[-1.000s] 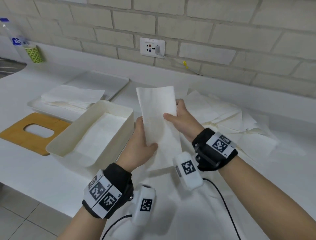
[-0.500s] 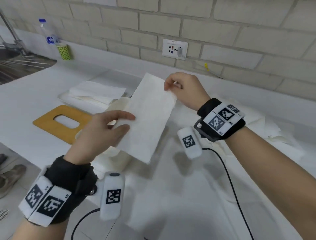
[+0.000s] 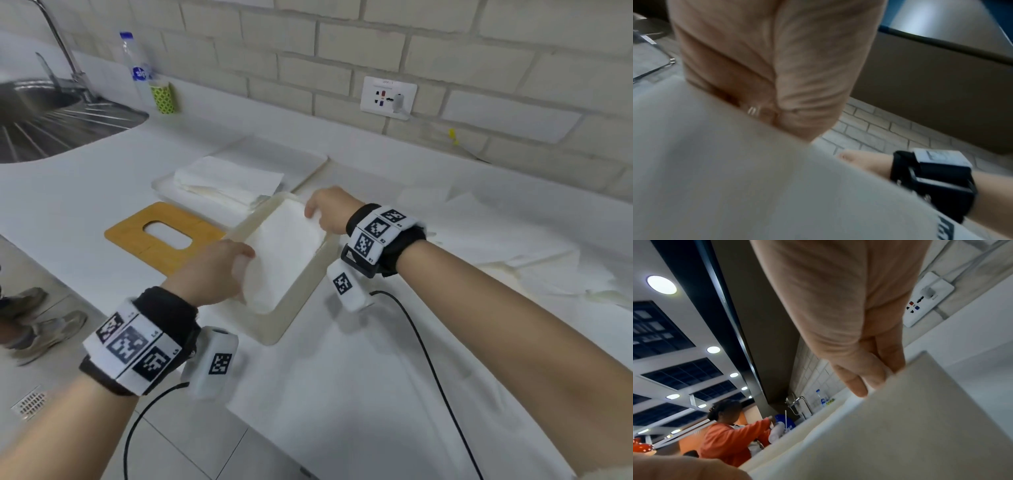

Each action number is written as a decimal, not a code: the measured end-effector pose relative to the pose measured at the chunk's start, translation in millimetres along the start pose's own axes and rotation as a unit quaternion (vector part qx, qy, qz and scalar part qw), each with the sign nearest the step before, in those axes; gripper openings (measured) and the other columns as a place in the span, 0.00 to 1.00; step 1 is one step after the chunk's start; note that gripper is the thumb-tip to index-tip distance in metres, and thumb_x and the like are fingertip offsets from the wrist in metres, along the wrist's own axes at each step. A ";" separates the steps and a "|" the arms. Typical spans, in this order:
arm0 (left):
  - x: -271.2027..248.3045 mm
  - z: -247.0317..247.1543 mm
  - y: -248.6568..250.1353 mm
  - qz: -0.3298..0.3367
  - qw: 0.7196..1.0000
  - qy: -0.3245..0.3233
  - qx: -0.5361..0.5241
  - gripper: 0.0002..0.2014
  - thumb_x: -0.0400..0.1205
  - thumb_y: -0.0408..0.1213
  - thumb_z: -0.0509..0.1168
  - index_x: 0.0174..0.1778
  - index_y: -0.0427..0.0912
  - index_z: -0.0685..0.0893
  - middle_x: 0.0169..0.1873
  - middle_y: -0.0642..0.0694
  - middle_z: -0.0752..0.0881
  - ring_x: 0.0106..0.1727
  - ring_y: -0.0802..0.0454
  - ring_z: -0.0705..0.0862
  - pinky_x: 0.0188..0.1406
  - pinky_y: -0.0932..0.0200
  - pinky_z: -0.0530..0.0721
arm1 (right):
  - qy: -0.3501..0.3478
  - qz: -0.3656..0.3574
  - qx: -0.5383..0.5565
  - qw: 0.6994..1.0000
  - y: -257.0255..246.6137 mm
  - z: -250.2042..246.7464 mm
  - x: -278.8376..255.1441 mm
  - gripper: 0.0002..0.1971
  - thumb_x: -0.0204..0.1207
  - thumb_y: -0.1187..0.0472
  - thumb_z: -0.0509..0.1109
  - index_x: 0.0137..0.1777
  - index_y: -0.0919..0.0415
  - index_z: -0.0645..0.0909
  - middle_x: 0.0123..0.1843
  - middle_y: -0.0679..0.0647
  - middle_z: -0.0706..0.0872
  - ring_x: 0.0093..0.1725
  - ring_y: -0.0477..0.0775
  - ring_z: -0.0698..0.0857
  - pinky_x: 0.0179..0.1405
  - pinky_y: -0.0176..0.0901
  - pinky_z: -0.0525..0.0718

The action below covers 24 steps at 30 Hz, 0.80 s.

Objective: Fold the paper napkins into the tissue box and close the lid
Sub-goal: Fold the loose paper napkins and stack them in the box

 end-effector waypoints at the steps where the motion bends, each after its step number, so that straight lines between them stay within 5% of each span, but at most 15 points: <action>1: 1.4 3.7 1.8 0.003 1.000 -0.014 0.025 0.31 0.75 0.27 0.70 0.74 0.49 0.72 0.73 0.47 0.71 0.72 0.47 0.70 0.59 0.61 0.69 | -0.020 0.013 -0.013 1.000 1.7 8.7 3.7 0.19 0.79 0.74 0.55 0.67 0.65 0.78 0.69 0.61 0.77 0.67 0.60 0.77 0.64 0.42 0.74; 7: 9.8 19.6 8.1 -0.012 0.987 -0.090 0.130 0.30 0.77 0.30 0.69 0.76 0.46 0.70 0.72 0.45 0.72 0.73 0.46 0.70 0.67 0.58 0.71 | -0.091 0.045 -0.075 0.992 2.6 36.7 17.4 0.17 0.79 0.71 0.56 0.64 0.68 0.79 0.63 0.61 0.82 0.62 0.61 0.81 0.62 0.49 0.80; 9: 11.4 21.7 11.9 -0.005 0.981 -0.096 0.169 0.28 0.79 0.33 0.67 0.76 0.45 0.71 0.70 0.44 0.74 0.71 0.46 0.72 0.67 0.58 0.71 | -0.117 0.039 -0.102 0.987 0.2 43.0 19.3 0.10 0.79 0.69 0.57 0.50 0.69 0.81 0.49 0.59 0.84 0.53 0.61 0.82 0.51 0.46 0.81; 12: 14.3 24.3 12.9 0.005 0.974 -0.102 0.204 0.27 0.80 0.37 0.66 0.76 0.47 0.71 0.69 0.45 0.73 0.71 0.47 0.72 0.68 0.58 0.71 | -0.125 0.036 -0.143 0.981 -0.5 49.2 21.5 0.14 0.80 0.69 0.57 0.31 0.65 0.70 0.32 0.54 0.73 0.38 0.57 0.76 0.37 0.42 0.73; 14: 15.9 26.0 13.7 0.018 0.965 -0.098 0.242 0.25 0.80 0.39 0.65 0.75 0.48 0.73 0.69 0.45 0.71 0.72 0.46 0.69 0.70 0.56 0.69 | -0.137 0.022 -0.159 0.978 -2.6 53.8 21.8 0.11 0.80 0.68 0.56 0.38 0.68 0.75 0.40 0.55 0.77 0.40 0.57 0.76 0.38 0.43 0.74; 17: 14.4 24.3 22.3 0.036 0.953 -0.076 0.292 0.18 0.79 0.39 0.65 0.66 0.44 0.79 0.65 0.43 0.73 0.68 0.43 0.69 0.67 0.55 0.70 | -0.103 -0.006 -0.190 0.976 -5.6 50.2 22.3 0.12 0.79 0.67 0.56 0.60 0.66 0.75 0.66 0.57 0.71 0.62 0.59 0.73 0.59 0.46 0.73; 20: 7.5 30.9 30.1 0.029 0.974 -0.120 0.188 0.09 0.80 0.37 0.62 0.47 0.37 0.84 0.41 0.43 0.82 0.45 0.49 0.80 0.43 0.62 0.77 | -0.051 -0.042 -0.160 0.985 -11.1 34.3 13.7 0.16 0.81 0.65 0.56 0.66 0.64 0.75 0.69 0.56 0.69 0.68 0.59 0.67 0.65 0.46 0.67; 21: 3.9 30.7 33.3 0.028 0.978 -0.127 0.164 0.10 0.82 0.39 0.61 0.50 0.38 0.85 0.41 0.44 0.83 0.46 0.50 0.81 0.44 0.62 0.77 | -0.037 -0.050 -0.132 0.989 -10.5 27.4 8.7 0.16 0.81 0.63 0.56 0.65 0.63 0.77 0.69 0.56 0.70 0.68 0.58 0.67 0.65 0.46 0.66; 24: -6.8 18.6 41.1 0.030 0.988 -0.092 0.121 0.20 0.86 0.47 0.57 0.74 0.48 0.75 0.68 0.50 0.79 0.69 0.52 0.76 0.62 0.62 0.69 | 0.017 -0.070 -0.067 0.995 2.6 3.9 -16.6 0.15 0.81 0.60 0.58 0.66 0.58 0.77 0.68 0.56 0.72 0.69 0.57 0.67 0.66 0.47 0.65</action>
Point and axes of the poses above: each hand's wrist, its own x-axis towards the middle knuckle, its own z-axis out of the palm, y = z × x, the point moved 10 cm from there along x, towards the middle knuckle
